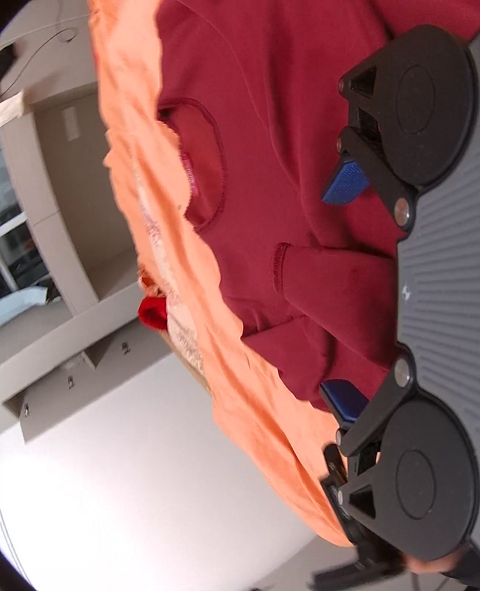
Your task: Fold small clothes
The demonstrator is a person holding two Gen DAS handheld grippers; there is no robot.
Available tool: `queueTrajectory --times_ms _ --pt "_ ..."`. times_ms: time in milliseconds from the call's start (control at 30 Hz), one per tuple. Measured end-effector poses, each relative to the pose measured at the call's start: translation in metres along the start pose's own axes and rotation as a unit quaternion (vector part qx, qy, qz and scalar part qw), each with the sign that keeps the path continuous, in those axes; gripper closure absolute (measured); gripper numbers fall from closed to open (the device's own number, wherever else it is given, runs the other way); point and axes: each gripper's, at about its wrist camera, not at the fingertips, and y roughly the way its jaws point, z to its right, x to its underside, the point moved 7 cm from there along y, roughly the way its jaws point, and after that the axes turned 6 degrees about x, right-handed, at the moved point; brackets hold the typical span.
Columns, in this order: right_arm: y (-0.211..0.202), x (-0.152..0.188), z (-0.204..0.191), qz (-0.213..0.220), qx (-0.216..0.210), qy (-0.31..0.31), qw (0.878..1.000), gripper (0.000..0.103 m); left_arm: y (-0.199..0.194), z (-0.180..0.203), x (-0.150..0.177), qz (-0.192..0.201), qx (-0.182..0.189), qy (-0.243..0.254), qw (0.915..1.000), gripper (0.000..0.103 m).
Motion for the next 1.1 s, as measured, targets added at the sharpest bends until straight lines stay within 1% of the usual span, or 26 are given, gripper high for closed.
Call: queueTrajectory --times_ms 67,133,200,267,333,367,400,433,467,500,567,600,667,800,900,1000,1100 --pt "0.009 -0.004 0.001 0.002 0.005 0.008 1.0 0.0 -0.001 -0.001 0.0 -0.003 0.004 -0.003 1.0 0.001" --pt "0.013 -0.008 0.003 0.013 0.005 0.02 1.0 0.002 -0.002 -0.003 0.0 -0.005 0.005 -0.003 1.0 0.001" --pt "0.015 -0.01 0.003 0.02 0.004 0.029 0.999 0.009 -0.002 -0.002 0.001 -0.008 0.007 -0.002 0.9999 0.001" --pt "0.016 -0.01 -0.002 0.021 0.007 0.02 1.0 0.017 -0.002 -0.002 0.001 -0.01 0.009 -0.001 0.9999 0.001" --pt "0.019 -0.009 -0.006 0.019 0.022 0.004 1.0 0.033 -0.002 -0.003 0.002 -0.011 0.009 0.001 0.9999 0.001" --pt "0.021 -0.008 -0.008 0.016 0.028 -0.003 0.999 0.037 -0.002 -0.003 0.002 -0.011 0.008 0.002 0.9999 0.001" --pt "0.024 -0.007 -0.01 0.013 0.033 -0.009 0.999 0.046 -0.001 -0.003 0.002 -0.012 0.007 0.003 0.9999 0.001" --pt "0.026 -0.007 -0.011 0.012 0.04 -0.013 0.999 0.06 -0.001 -0.003 0.003 -0.013 0.006 0.004 0.9999 0.001" --pt "0.028 -0.006 -0.012 0.012 0.055 -0.019 0.998 0.068 0.0 -0.003 0.003 -0.015 0.006 0.005 0.9999 0.001" --pt "0.029 -0.005 -0.012 0.013 0.064 -0.025 0.998 0.081 0.0 -0.004 0.004 -0.015 0.005 0.005 0.9999 0.001" --pt "0.027 -0.006 -0.014 0.021 0.065 -0.028 0.997 0.088 0.0 -0.005 0.004 -0.016 0.005 0.004 0.9999 0.001" --pt "0.022 -0.008 -0.015 0.032 0.067 -0.029 0.997 0.094 0.0 -0.006 0.004 -0.016 0.005 0.003 0.9999 0.001" --pt "0.009 -0.013 -0.015 0.056 0.071 -0.026 0.996 0.094 0.0 -0.006 0.004 -0.016 0.006 0.003 0.9999 0.001" --pt "-0.039 -0.018 -0.015 0.116 0.069 -0.003 0.991 0.094 0.001 -0.007 0.005 -0.016 0.008 0.002 0.9998 0.001" --pt "-0.071 -0.01 -0.016 0.15 0.064 -0.016 0.986 0.094 -0.001 -0.007 0.005 -0.016 0.011 0.001 0.9998 0.001" --pt "-0.093 0.013 -0.022 0.16 0.061 -0.074 0.983 0.094 -0.001 -0.008 0.005 -0.016 0.011 0.001 0.9998 0.001" --pt "-0.102 0.041 -0.029 0.143 0.051 -0.119 0.981 0.094 -0.002 -0.008 0.005 -0.016 0.009 0.004 0.9998 0.001"
